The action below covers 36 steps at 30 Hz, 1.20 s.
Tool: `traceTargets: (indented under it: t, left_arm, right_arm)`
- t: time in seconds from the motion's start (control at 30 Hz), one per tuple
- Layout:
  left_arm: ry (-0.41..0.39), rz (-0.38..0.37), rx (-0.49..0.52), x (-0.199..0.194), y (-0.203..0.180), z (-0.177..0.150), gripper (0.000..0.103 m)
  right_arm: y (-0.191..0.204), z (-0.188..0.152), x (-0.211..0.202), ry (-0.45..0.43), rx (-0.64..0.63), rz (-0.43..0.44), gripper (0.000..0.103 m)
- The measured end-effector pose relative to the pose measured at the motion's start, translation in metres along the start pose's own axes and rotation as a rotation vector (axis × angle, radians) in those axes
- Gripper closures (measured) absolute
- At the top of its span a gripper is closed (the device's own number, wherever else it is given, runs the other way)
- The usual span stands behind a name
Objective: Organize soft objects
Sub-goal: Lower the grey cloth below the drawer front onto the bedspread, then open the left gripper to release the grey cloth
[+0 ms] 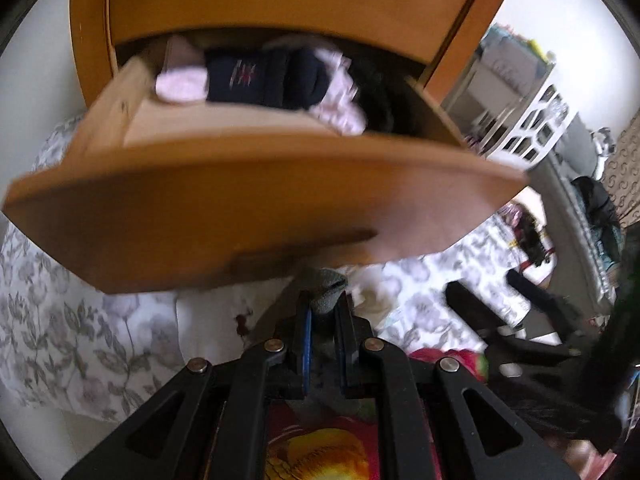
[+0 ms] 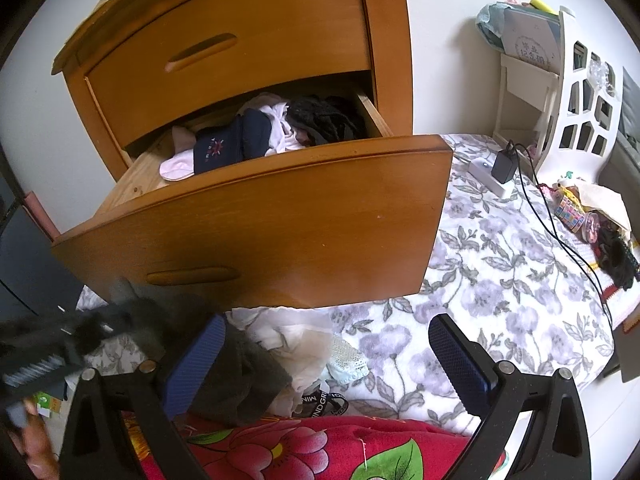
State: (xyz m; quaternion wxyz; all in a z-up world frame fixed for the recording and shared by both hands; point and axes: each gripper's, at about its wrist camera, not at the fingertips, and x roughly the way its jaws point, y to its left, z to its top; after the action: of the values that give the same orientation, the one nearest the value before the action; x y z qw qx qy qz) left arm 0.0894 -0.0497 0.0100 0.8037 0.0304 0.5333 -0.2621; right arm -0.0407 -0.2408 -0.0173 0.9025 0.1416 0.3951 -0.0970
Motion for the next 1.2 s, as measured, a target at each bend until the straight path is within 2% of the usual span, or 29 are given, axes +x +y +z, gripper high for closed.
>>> traceTargets:
  t: [0.17, 0.63, 0.83, 0.93, 1.0, 1.1, 1.2]
  left_arm:
    - [0.062, 0.05, 0.017, 0.027, 0.001, -0.006, 0.093]
    - [0.264, 0.106, 0.07, 0.077, -0.007, 0.0, 0.093]
    - [0.251, 0.113, 0.064, 0.073, -0.01, 0.001, 0.093]
    - [0.226, 0.127, 0.048, 0.069, -0.008, 0.0, 0.082]
    - [0.202, 0.142, 0.038, 0.063, -0.009, -0.001, 0.062]
    - [0.151, 0.139, 0.029, 0.052, -0.009, -0.002, 0.052]
    - [0.112, 0.138, 0.011, 0.042, -0.008, -0.004, 0.046]
  right_arm:
    - [0.0, 0.0, 0.0, 0.001, -0.002, -0.003, 0.0]
    - [0.002, 0.0, 0.001, 0.002, -0.011, -0.018, 0.0]
    - [0.002, 0.0, 0.001, 0.003, -0.013, -0.021, 0.0]
    - [0.003, 0.0, 0.001, 0.002, -0.014, -0.023, 0.0]
    - [0.003, 0.0, 0.001, 0.002, -0.014, -0.023, 0.0]
    - [0.003, 0.0, 0.001, 0.003, -0.014, -0.024, 0.0]
    - [0.003, 0.0, 0.001, 0.002, -0.014, -0.023, 0.0]
